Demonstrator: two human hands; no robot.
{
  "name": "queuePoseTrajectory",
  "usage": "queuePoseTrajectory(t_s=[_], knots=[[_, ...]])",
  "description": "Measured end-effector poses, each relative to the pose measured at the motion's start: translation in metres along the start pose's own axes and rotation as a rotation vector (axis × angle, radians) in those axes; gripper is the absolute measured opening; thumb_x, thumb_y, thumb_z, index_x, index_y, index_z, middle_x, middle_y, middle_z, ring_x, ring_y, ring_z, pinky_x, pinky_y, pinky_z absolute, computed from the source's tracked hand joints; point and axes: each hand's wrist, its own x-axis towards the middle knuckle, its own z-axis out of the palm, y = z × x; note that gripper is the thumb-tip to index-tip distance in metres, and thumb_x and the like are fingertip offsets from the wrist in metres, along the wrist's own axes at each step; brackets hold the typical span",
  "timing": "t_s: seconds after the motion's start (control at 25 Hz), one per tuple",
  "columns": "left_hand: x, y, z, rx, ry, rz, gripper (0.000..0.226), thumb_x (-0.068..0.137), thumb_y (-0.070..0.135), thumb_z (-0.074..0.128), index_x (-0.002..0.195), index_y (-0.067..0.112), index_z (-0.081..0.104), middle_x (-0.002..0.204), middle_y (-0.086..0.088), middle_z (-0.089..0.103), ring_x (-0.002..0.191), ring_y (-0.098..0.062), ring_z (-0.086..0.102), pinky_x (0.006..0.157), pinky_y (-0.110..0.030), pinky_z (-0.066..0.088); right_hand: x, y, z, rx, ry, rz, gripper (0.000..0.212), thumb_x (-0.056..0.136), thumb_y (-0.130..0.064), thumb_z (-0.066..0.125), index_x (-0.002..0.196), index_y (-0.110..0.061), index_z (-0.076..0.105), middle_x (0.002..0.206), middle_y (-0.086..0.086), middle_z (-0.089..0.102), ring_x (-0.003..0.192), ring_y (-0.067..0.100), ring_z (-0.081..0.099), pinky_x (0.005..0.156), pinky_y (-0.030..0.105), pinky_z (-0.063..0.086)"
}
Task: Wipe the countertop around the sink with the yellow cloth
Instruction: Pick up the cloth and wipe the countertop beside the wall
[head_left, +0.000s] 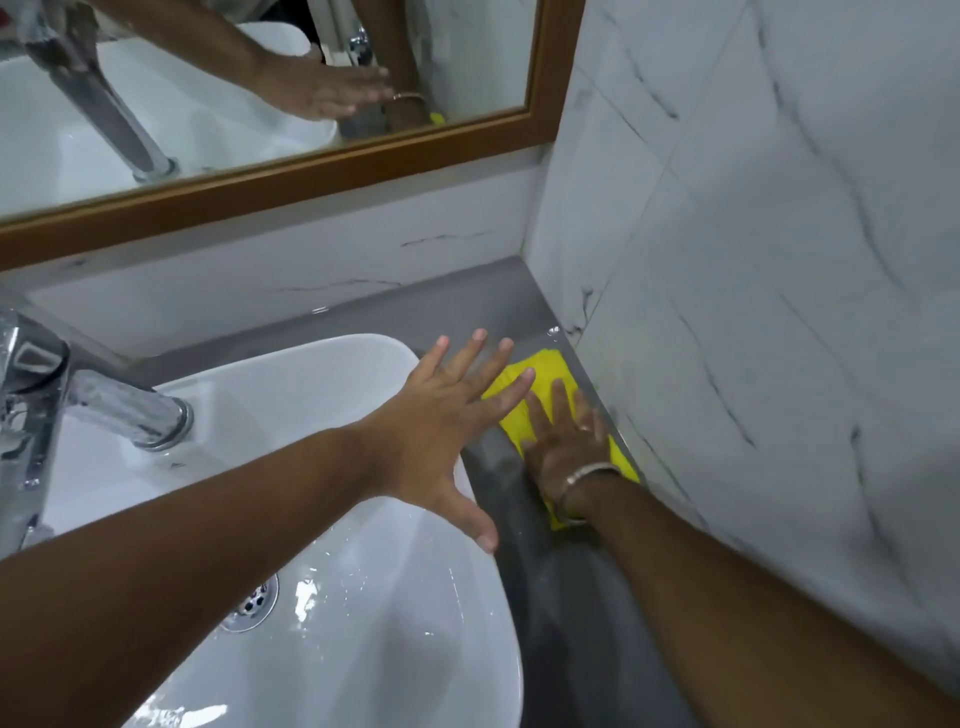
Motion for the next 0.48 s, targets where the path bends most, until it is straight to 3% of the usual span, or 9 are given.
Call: queuePoseTrajectory(t_s=[0.08, 0.2, 0.28, 0.4, 0.48], knots=[[0.001, 0.0, -0.001, 0.002, -0.027, 0.004, 0.142, 0.039, 0.099, 0.043, 0.152, 0.028, -0.007, 0.161, -0.011, -0.012, 0.145, -0.033, -0.021, 0.115, -0.056, -0.012, -0.033, -0.02, 0.028, -0.079, 0.092, -0.101, 0.073, 0.091, -0.044, 0.037, 0.146, -0.03, -0.01, 0.155, 0.007, -0.022, 0.143, 0.039, -0.006, 0.113, 0.055, 0.005], [-0.001, 0.003, -0.006, 0.004, -0.041, 0.001, 0.142, 0.041, 0.098, 0.045, 0.153, 0.026, -0.005, 0.161, -0.012, -0.008, 0.146, -0.032, -0.019, 0.116, -0.056, -0.009, -0.167, -0.023, 0.057, -0.079, 0.072, -0.275, 0.073, 0.081, -0.044, 0.05, 0.146, -0.034, 0.017, 0.156, 0.006, 0.017, 0.136, 0.038, 0.022, 0.105, 0.051, 0.021], [-0.002, 0.002, -0.005, 0.008, -0.04, 0.0, 0.143, 0.04, 0.099, 0.046, 0.153, 0.026, -0.004, 0.162, -0.011, -0.006, 0.146, -0.032, -0.016, 0.117, -0.058, -0.006, -0.203, 0.009, 0.054, -0.071, -0.027, -0.316, 0.074, 0.077, -0.045, 0.048, 0.144, -0.039, 0.018, 0.155, 0.001, 0.023, 0.133, 0.035, 0.03, 0.103, 0.05, 0.027], [-0.001, 0.002, -0.002, 0.005, -0.025, 0.002, 0.143, 0.04, 0.1, 0.045, 0.152, 0.027, -0.007, 0.162, -0.01, -0.006, 0.147, -0.031, -0.017, 0.116, -0.059, -0.003, -0.138, 0.038, 0.018, -0.052, 0.019, -0.122, 0.066, 0.08, -0.047, 0.034, 0.144, -0.037, 0.019, 0.153, 0.005, 0.025, 0.132, 0.038, 0.038, 0.101, 0.054, 0.04], [0.0, 0.0, 0.0, 0.008, -0.014, 0.0, 0.143, 0.04, 0.1, 0.044, 0.152, 0.027, -0.007, 0.162, -0.009, -0.005, 0.147, -0.03, -0.016, 0.117, -0.058, -0.003, -0.06, 0.031, -0.001, -0.036, 0.039, 0.003, 0.061, 0.087, -0.049, 0.023, 0.145, -0.037, 0.01, 0.159, 0.004, 0.009, 0.142, 0.037, 0.017, 0.111, 0.054, 0.025]])
